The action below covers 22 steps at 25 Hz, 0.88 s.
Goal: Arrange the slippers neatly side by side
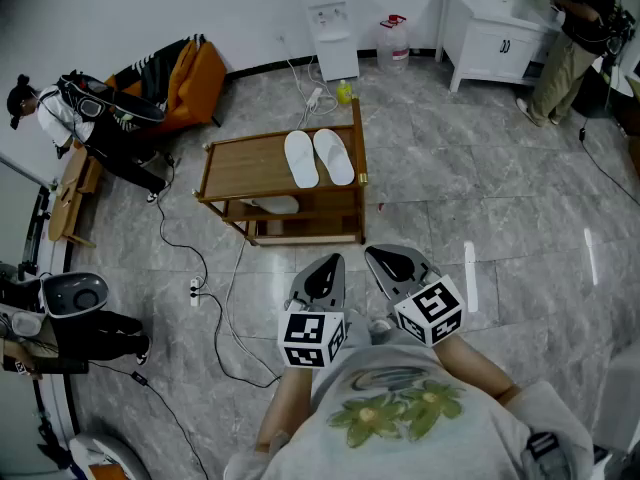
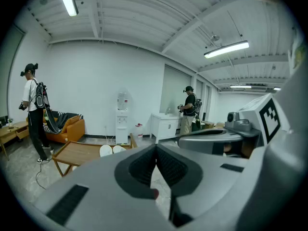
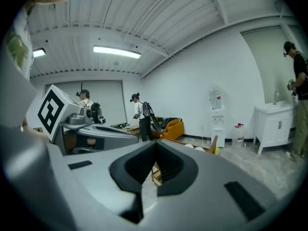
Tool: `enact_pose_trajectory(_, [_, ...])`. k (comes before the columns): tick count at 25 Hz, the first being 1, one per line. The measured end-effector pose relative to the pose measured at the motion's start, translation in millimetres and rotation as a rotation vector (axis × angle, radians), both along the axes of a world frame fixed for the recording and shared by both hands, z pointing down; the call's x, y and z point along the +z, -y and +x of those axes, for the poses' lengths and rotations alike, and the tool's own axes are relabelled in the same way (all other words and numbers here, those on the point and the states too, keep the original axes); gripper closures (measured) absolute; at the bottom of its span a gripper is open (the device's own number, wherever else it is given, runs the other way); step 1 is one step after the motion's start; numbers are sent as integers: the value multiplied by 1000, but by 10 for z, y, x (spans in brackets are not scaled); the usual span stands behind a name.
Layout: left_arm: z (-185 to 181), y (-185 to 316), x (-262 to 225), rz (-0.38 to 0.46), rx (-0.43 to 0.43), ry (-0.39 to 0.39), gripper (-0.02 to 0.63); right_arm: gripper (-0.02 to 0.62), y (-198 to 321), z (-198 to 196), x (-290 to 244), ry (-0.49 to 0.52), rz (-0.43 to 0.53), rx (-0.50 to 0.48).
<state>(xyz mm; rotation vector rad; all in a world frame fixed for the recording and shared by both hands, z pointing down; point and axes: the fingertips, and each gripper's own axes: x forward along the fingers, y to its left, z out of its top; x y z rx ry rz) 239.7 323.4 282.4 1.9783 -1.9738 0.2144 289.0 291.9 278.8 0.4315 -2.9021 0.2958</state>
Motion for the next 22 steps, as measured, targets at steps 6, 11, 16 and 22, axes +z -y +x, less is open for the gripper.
enact_pose_trajectory(6, [2,-40,-21,2,-10,3,589,591,16,22,-16,17,-9,16])
enact_pose_trajectory(11, [-56,15,22,0,-28,4,589,591,96,-36,3,19,-4,5])
enact_pose_trajectory(16, [-129,93,64,-12,-31,-7,589,591,202,-123,19,14,-18,3])
enact_pose_trajectory(22, [-424,287,177,-20,-27,-20,589,589,355,-409,168,-12,-32,3])
